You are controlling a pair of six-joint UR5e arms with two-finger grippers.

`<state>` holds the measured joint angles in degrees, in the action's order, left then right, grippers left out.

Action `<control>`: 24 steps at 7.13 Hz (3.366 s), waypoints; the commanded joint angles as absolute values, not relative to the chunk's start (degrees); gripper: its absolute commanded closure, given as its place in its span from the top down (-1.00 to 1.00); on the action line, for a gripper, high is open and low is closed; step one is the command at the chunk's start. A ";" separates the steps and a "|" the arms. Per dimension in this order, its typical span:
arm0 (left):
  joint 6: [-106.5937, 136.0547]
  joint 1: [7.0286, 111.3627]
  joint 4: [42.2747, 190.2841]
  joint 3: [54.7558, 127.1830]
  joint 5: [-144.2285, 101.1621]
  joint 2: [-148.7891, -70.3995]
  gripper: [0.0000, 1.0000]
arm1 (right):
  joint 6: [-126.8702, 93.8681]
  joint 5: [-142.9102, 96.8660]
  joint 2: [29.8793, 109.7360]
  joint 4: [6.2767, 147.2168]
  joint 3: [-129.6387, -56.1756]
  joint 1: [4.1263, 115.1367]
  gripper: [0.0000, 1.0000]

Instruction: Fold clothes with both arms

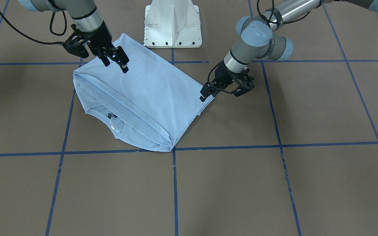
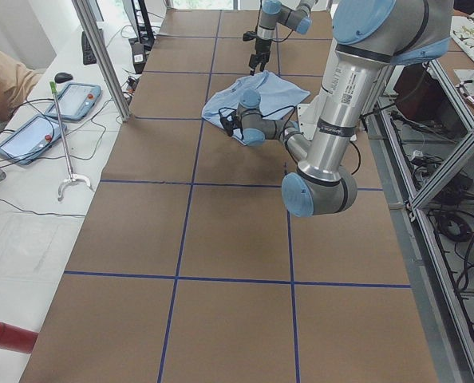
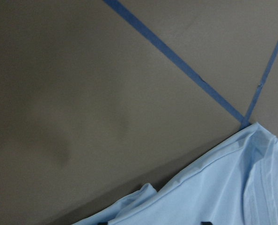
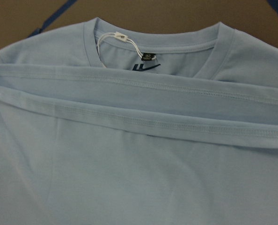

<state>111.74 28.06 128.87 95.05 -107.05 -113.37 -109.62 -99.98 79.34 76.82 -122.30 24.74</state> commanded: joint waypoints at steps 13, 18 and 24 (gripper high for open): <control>112.76 26.28 120.76 97.47 -105.82 -112.41 -1.00 | -110.21 -99.40 77.09 76.82 -118.40 24.79 1.00; 104.66 31.52 113.87 98.87 -101.19 -113.11 -1.00 | -110.39 -99.32 75.68 76.73 -118.03 25.31 1.00; 97.91 43.14 126.72 64.82 -94.04 -135.93 -1.00 | -110.65 -98.17 73.04 72.95 -117.51 25.31 1.00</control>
